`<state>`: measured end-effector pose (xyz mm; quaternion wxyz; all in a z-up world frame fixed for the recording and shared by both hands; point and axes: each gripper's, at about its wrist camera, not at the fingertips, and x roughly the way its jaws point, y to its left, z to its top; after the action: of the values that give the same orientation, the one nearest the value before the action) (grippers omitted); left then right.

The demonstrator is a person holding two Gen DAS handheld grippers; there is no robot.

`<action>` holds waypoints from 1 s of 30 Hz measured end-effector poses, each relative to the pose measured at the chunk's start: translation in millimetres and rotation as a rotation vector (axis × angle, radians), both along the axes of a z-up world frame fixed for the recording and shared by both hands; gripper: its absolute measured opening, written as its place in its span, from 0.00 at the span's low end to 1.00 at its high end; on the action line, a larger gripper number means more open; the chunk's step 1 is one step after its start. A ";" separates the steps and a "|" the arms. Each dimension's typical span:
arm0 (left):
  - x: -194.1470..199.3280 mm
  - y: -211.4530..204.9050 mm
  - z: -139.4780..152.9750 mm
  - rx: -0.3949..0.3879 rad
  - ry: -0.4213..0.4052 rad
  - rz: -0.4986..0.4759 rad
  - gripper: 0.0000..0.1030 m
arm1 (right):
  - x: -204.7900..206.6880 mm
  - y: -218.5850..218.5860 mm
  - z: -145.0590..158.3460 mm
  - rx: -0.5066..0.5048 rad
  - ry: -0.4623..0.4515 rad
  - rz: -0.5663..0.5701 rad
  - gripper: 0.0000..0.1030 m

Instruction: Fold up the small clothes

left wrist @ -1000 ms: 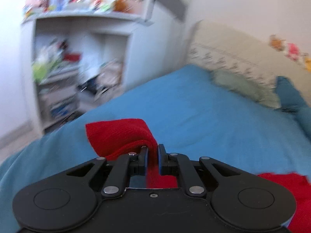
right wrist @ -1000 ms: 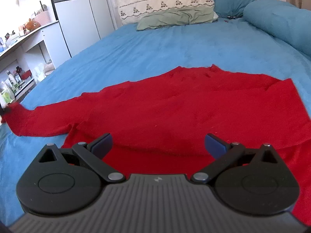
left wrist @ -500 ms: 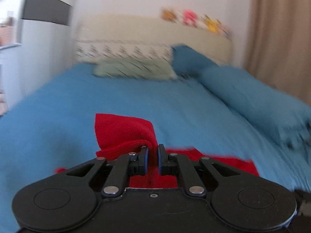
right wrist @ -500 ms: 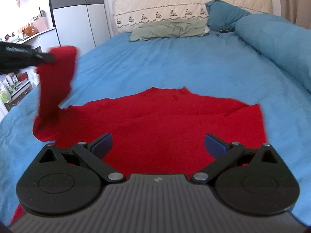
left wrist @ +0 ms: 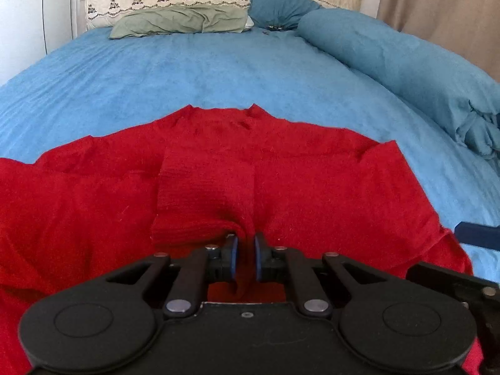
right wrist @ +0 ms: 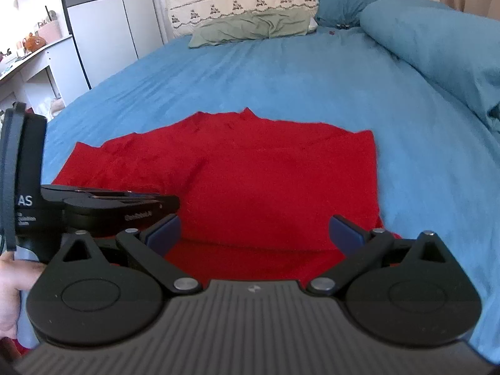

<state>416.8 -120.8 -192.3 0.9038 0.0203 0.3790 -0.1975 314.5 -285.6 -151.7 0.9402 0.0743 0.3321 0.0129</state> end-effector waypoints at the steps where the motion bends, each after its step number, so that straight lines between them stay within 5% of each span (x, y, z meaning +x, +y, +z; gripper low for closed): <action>1: -0.9 5.1 2.4 -0.008 -0.002 0.002 0.28 | -1.1 -1.6 -1.5 0.004 0.000 -0.002 1.00; 2: -2.1 8.5 6.9 -0.019 -0.009 0.008 0.53 | -0.5 -1.9 -1.3 0.006 -0.001 -0.003 1.00; 4: -11.0 19.5 20.1 -0.029 -0.046 0.035 0.78 | 0.6 -0.5 1.8 0.000 -0.009 0.000 1.00; 6: -18.9 31.3 33.6 -0.030 -0.088 0.064 0.88 | 1.2 3.1 7.1 -0.005 -0.021 0.009 1.00; 13: -26.9 100.8 45.6 -0.051 -0.113 0.231 0.90 | 24.4 44.9 30.0 -0.071 -0.042 0.139 1.00; 16: -24.5 118.0 37.3 0.003 -0.106 0.273 0.90 | 41.5 76.1 32.3 -0.140 -0.037 0.223 1.00; 18: -23.3 127.7 32.1 0.015 -0.105 0.298 0.90 | 51.4 96.6 30.2 -0.197 -0.037 0.270 0.93; 20: -22.0 136.0 27.2 0.026 -0.104 0.317 0.90 | 63.1 117.9 23.1 -0.265 -0.032 0.325 0.77; 22: -19.2 141.1 22.6 0.043 -0.101 0.325 0.90 | 73.7 136.1 14.2 -0.323 -0.023 0.378 0.73; 30: -18.9 155.0 15.7 0.031 -0.083 0.342 0.90 | 111.6 177.3 -30.2 -0.507 0.052 0.489 0.70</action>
<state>397.8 34.2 -176.6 0.9387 -0.0224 0.3422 -0.0342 426.1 -108.3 -181.8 0.8891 -0.2430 0.3566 0.1527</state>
